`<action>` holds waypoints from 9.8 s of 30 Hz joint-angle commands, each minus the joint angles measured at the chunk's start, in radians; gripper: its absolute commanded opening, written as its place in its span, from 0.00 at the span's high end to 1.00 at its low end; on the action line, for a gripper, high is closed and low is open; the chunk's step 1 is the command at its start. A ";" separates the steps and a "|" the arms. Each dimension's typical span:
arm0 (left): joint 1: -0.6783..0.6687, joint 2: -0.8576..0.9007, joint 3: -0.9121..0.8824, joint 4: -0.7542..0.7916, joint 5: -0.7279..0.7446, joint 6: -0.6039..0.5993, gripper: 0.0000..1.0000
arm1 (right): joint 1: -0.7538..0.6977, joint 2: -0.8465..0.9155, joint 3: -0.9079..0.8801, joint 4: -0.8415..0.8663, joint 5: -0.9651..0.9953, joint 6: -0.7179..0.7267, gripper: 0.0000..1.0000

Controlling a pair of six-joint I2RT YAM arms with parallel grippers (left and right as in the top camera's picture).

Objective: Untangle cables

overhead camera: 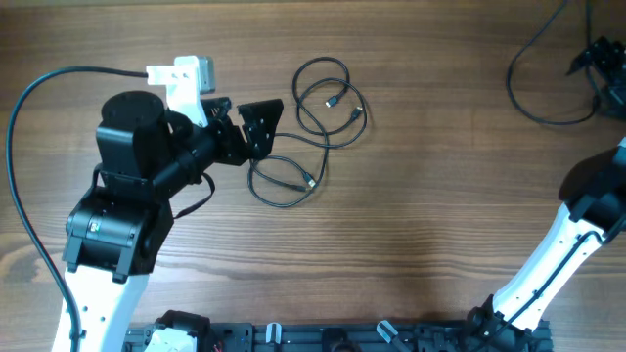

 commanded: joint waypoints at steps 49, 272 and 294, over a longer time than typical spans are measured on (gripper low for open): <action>0.006 0.145 0.010 -0.198 -0.123 0.010 0.00 | 0.483 -0.695 -0.008 -0.001 -0.193 -0.289 0.00; 0.119 0.106 0.011 -0.255 -0.407 0.005 0.00 | 0.789 -0.705 -0.984 0.637 -0.075 -0.360 0.18; 0.119 0.133 0.011 -0.288 -0.407 0.005 0.00 | 0.931 -0.314 -0.985 0.761 0.018 -0.637 0.39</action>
